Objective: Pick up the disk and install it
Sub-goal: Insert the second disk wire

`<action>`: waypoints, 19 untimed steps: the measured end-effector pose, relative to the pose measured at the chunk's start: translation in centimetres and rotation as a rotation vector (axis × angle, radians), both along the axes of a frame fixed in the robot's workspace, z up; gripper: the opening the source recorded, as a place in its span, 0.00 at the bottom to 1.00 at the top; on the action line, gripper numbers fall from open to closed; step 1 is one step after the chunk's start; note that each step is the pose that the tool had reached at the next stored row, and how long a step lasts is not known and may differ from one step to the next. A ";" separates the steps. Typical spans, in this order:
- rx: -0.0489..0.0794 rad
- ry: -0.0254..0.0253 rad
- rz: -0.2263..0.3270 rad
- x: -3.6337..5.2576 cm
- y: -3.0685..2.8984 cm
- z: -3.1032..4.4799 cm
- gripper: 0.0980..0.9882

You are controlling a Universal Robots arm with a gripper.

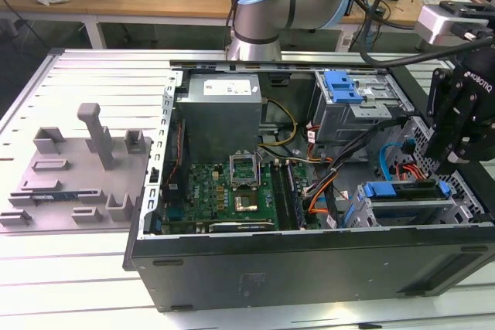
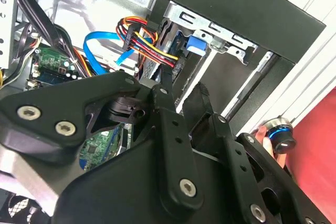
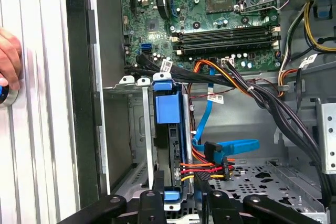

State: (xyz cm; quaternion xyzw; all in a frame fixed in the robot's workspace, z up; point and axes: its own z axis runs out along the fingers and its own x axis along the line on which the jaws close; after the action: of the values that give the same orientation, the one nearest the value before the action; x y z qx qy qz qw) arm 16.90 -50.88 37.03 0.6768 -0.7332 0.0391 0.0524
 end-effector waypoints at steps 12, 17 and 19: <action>-0.152 0.0066 -0.005 -1.07 4.54 0.81 0.30; -0.153 0.0079 -0.024 -2.07 5.01 0.80 0.30; -0.153 0.0081 -0.026 -2.09 5.30 0.77 0.30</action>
State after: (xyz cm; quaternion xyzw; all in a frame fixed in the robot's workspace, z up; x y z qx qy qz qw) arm 14.82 -45.58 37.80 0.6614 -0.7366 0.0917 0.1076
